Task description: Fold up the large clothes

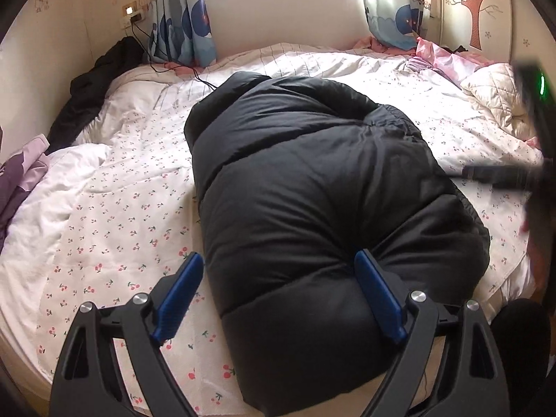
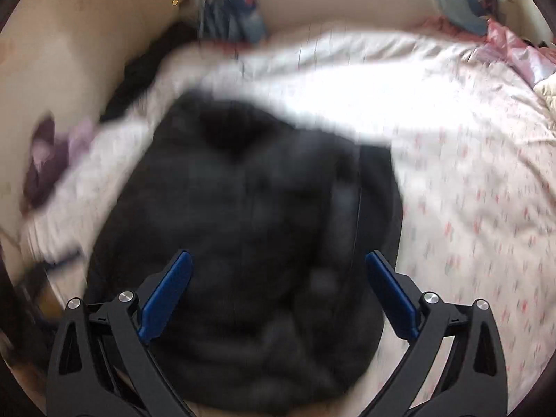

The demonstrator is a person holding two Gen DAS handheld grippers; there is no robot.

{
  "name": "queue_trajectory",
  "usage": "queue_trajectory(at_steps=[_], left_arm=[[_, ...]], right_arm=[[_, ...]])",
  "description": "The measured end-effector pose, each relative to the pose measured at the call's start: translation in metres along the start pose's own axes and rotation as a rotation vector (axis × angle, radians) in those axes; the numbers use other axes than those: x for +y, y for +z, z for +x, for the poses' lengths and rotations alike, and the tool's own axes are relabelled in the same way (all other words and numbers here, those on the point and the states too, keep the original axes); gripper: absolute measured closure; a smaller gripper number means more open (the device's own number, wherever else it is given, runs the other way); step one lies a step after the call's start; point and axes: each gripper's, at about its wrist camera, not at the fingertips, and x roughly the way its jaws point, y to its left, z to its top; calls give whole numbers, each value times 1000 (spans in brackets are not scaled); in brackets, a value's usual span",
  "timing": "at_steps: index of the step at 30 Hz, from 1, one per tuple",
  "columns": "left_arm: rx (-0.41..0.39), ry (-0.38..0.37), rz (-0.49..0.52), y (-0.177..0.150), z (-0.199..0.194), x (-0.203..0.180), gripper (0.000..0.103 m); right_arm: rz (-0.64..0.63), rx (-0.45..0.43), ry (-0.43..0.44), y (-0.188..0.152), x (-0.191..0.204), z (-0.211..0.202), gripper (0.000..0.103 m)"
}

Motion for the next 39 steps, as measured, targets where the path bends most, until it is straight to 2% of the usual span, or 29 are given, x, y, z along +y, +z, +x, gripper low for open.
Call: queue_trajectory(at_steps=[1, 4, 6, 8, 10, 11, 14, 16, 18, 22, 26, 29, 31, 33, 35, 37, 39], left_arm=[[3, 2, -3, -1, 0, -1, 18], [24, 20, 0, -4, -4, -3, 18], [14, 35, 10, -7, -10, -3, 18], [6, 36, 16, -7, -16, -2, 18], [-5, 44, 28, -8, -21, -3, 18], [-9, 45, 30, -8, -22, -3, 18], [-17, 41, 31, -9, -26, -5, 18], [-18, 40, 29, -10, -27, -5, 18], [-20, 41, 32, -12, -29, -5, 18], [-31, 43, 31, -9, -32, 1, 18], [-37, 48, 24, -8, -32, 4, 18], [-41, 50, 28, -7, -34, -1, 18], [-45, 56, 35, -7, -34, -4, 18], [-47, 56, 40, -7, -34, -6, 18], [-44, 49, 40, -6, -34, -6, 18], [-33, -23, 5, -3, -35, 4, 18], [-13, -128, -81, 3, -32, 23, 18]], right_arm=[[6, 60, 27, -13, -1, 23, 7], [48, 69, 41, -18, -5, 27, 7], [75, 28, 65, -18, -7, 9, 7], [87, -47, 51, -28, -12, -16, 7], [98, -76, 34, -34, -23, -32, 7], [101, -67, 22, -37, -27, -32, 7], [97, 44, 28, -54, -33, -14, 7], [101, 65, 36, -53, -31, -3, 7], [111, 40, 46, -45, -33, -11, 7], [165, -100, 43, -12, -48, -41, 7], [203, -179, 35, 41, -63, -40, 7], [238, -163, 38, 72, -65, -13, 7], [268, -121, 36, 71, -82, 7, 7], [287, -24, 74, 70, -84, 47, 7], [285, -8, 85, 65, -84, 53, 7], [301, -17, 105, 65, -89, 41, 7], [331, -64, 120, 65, -99, 19, 7]])
